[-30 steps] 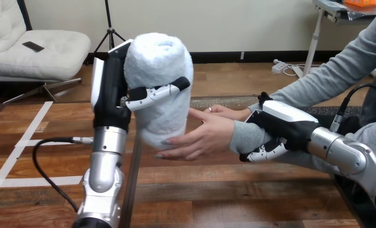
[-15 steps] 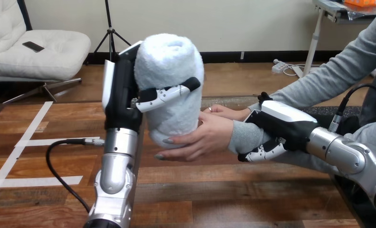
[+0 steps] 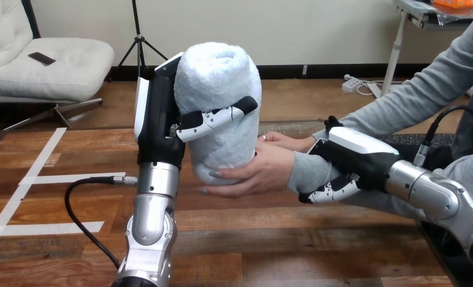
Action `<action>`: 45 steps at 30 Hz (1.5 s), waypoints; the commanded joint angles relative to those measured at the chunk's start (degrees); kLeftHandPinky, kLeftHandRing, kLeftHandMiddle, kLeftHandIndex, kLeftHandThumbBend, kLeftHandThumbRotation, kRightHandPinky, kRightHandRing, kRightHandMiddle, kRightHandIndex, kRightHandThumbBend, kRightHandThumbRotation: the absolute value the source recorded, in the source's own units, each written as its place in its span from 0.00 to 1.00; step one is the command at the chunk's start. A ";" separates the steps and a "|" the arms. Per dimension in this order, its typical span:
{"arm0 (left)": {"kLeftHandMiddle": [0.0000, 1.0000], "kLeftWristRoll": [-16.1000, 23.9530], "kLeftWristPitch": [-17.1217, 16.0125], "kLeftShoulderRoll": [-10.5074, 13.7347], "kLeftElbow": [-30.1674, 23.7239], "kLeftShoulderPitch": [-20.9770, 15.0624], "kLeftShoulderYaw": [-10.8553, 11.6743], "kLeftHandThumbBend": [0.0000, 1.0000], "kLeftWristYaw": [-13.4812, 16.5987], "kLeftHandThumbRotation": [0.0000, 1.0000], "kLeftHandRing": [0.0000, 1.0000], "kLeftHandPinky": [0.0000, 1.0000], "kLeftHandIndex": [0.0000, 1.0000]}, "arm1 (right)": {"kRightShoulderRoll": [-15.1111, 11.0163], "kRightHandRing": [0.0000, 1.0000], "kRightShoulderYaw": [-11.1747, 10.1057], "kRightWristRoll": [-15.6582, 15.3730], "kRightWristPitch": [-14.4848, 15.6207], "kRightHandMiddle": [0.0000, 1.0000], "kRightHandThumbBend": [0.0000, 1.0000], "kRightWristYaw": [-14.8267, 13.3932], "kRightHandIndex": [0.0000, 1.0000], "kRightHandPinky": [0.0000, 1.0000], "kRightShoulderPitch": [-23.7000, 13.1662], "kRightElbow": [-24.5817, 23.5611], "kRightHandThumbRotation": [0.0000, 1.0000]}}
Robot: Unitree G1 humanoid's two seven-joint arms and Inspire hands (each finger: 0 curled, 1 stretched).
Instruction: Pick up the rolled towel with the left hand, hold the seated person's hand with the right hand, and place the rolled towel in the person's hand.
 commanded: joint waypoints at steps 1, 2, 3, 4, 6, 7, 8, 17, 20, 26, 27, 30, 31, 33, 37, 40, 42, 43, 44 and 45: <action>0.40 0.63 -0.97 -0.85 -0.85 -2.70 -1.04 0.65 0.35 0.00 0.37 0.33 0.40 | 0.83 0.20 -1.49 0.99 -0.29 0.25 0.42 -1.31 0.26 0.15 -8.67 -2.70 0.27; 0.40 0.59 -0.92 -0.89 -0.87 -2.68 -1.07 0.65 0.33 0.00 0.37 0.33 0.40 | 0.85 0.20 -1.51 1.01 -0.28 0.25 0.42 -1.28 0.26 0.15 -8.70 -2.71 0.27; 0.40 0.51 -0.86 -0.94 -0.78 -2.69 -1.09 0.65 0.27 0.00 0.37 0.33 0.40 | 0.87 0.20 -1.60 1.13 -0.36 0.25 0.42 -1.19 0.26 0.15 -8.75 -2.75 0.27; 0.40 0.46 -0.83 -0.97 -0.71 -2.70 -1.11 0.65 0.23 0.00 0.37 0.33 0.40 | 0.88 0.19 -1.65 1.21 -0.41 0.25 0.42 -1.14 0.26 0.15 -8.78 -2.78 0.27; 0.40 0.45 -0.82 -1.01 -0.60 -2.73 -1.14 0.65 0.23 0.00 0.37 0.33 0.40 | 0.96 0.19 -1.81 1.43 -0.42 0.25 0.42 -1.03 0.26 0.15 -8.86 -2.62 0.26; 0.40 0.48 -0.83 -1.03 -0.57 -2.73 -1.15 0.65 0.26 0.00 0.37 0.33 0.40 | 1.00 0.19 -1.89 1.54 -0.39 0.25 0.42 -0.99 0.26 0.15 -8.91 -2.48 0.25; 0.40 0.50 -0.84 -1.03 -0.55 -2.74 -1.16 0.65 0.28 0.00 0.37 0.33 0.40 | 1.03 0.19 -1.94 1.62 -0.37 0.25 0.42 -0.96 0.26 0.15 -8.94 -2.39 0.25; 0.40 0.87 -0.66 -0.98 -0.42 -2.73 -1.35 0.65 0.54 0.00 0.37 0.33 0.40 | 0.98 0.18 -1.99 1.63 -0.38 0.24 0.43 -1.03 0.25 0.14 -9.21 -2.42 0.22; 0.40 0.91 -0.82 -0.98 -0.24 -2.79 -1.39 0.65 0.59 0.00 0.37 0.33 0.40 | 0.90 0.18 -1.93 1.51 -0.35 0.24 0.43 -1.18 0.25 0.14 -9.19 -2.57 0.22; 0.40 0.69 -0.96 -1.02 -0.08 -2.81 -1.42 0.64 0.35 0.00 0.37 0.33 0.40 | 0.86 0.18 -1.90 1.40 -0.31 0.23 0.43 -1.40 0.25 0.14 -9.20 -2.57 0.21; 0.40 0.65 -0.80 -1.01 -0.25 -2.76 -1.41 0.64 0.35 0.00 0.37 0.33 0.40 | 0.85 0.18 -1.92 1.42 -0.22 0.23 0.43 -1.35 0.25 0.14 -9.19 -2.61 0.21; 0.40 0.43 -0.44 -1.04 -0.55 -2.67 -1.36 0.65 0.23 0.00 0.37 0.33 0.40 | 0.82 0.18 -1.93 1.42 -0.13 0.24 0.43 -1.34 0.25 0.14 -9.16 -2.63 0.20; 0.40 0.29 -0.37 -1.08 -0.58 -2.65 -1.33 0.65 0.12 0.00 0.37 0.33 0.40 | 0.81 0.18 -1.92 1.39 -0.12 0.24 0.43 -1.37 0.25 0.14 -9.15 -2.63 0.20; 0.40 0.08 -0.25 -1.11 -0.62 -2.64 -1.30 0.65 -0.04 0.00 0.37 0.33 0.40 | 0.77 0.18 -1.86 1.30 0.07 0.24 0.43 -1.36 0.25 0.15 -9.15 -2.69 0.20; 0.40 -0.10 -0.09 -1.10 -0.70 -2.61 -1.27 0.65 -0.23 0.00 0.37 0.33 0.40 | 0.72 0.19 -1.79 1.22 0.55 0.24 0.44 -1.13 0.26 0.15 -9.16 -2.82 0.21; 0.40 -0.51 0.09 -1.07 -0.82 -2.56 -1.21 0.64 -0.72 0.00 0.37 0.33 0.40 | 0.76 0.19 -1.87 1.35 0.61 0.25 0.45 -1.07 0.26 0.16 -9.10 -2.74 0.22; 0.40 -0.90 0.25 -1.04 -0.94 -2.51 -1.15 0.64 -1.18 0.00 0.37 0.33 0.40 | 0.77 0.19 -1.90 1.40 0.68 0.25 0.46 -1.09 0.26 0.16 -9.04 -2.73 0.24; 0.40 -1.07 0.32 -1.02 -0.99 -2.49 -1.13 0.64 -1.38 0.00 0.37 0.33 0.40 | 0.77 0.20 -1.91 1.40 0.75 0.25 0.47 -1.11 0.26 0.16 -9.02 -2.76 0.25; 0.40 -1.19 0.37 -1.02 -1.04 -2.46 -1.11 0.64 -1.53 0.00 0.37 0.33 0.40 | 0.76 0.20 -1.91 1.40 0.78 0.25 0.48 -1.11 0.26 0.16 -8.99 -2.79 0.26; 0.40 -1.33 0.41 -0.99 -1.09 -2.43 -1.07 0.64 -1.70 0.00 0.37 0.33 0.40 | 0.74 0.20 -1.91 1.42 0.81 0.25 0.49 -1.05 0.26 0.16 -8.95 -2.83 0.27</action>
